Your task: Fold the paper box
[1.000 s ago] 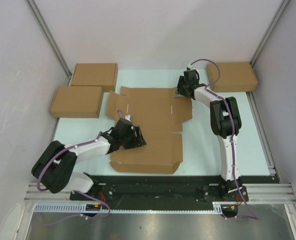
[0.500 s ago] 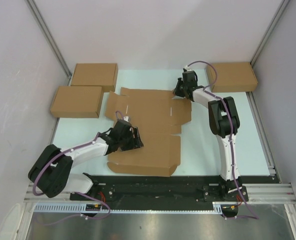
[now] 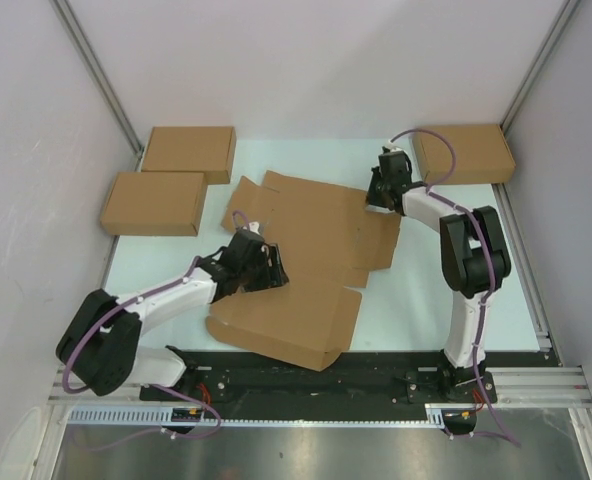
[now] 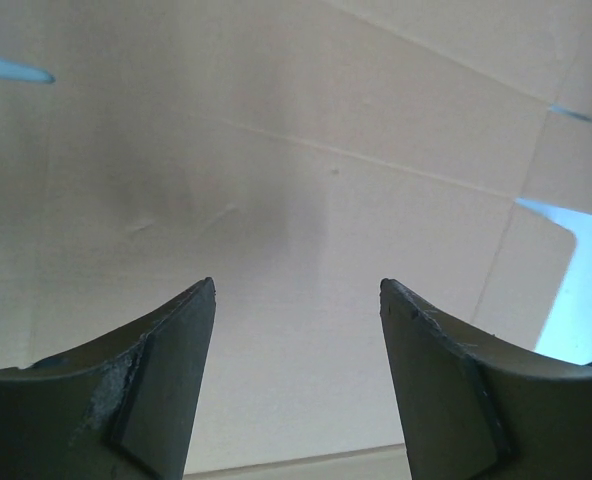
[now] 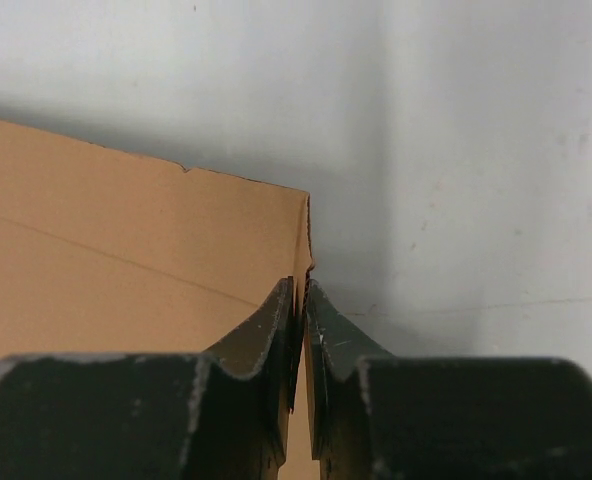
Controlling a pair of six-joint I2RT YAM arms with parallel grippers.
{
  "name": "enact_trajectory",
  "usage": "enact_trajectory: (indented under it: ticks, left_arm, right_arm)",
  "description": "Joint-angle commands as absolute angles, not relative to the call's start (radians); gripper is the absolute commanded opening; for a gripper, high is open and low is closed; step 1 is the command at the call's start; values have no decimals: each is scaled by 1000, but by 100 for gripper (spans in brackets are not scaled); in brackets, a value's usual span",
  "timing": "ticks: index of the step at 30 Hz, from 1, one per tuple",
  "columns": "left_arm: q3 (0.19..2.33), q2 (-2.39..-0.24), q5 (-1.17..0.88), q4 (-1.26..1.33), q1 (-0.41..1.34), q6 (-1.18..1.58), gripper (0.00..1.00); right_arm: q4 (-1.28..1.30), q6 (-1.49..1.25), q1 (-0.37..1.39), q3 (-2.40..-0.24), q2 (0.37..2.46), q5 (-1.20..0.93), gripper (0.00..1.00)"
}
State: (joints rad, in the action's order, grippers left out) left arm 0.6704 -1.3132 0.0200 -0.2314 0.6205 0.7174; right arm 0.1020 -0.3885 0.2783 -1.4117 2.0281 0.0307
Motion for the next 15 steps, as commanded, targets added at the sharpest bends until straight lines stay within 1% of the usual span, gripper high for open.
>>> enact_trajectory:
  ticks: [1, 6, 13, 15]
  left_arm:
    - [696, -1377, -26, -177, 618, 749, 72]
    - [683, -1426, -44, -137, 620, 773, 72]
    - [672, -1506, -92, -57, 623, 819, 71]
    - [672, -1523, -92, -57, 623, 821, 71]
  right_arm:
    - [91, -348, 272, -1408, 1902, 89, 13]
    - [84, -328, 275, -1410, 1804, 94, 14]
    - [190, -276, 325, -1396, 1744, 187, 17]
    - [198, -282, 325, -1390, 1736, 187, 25]
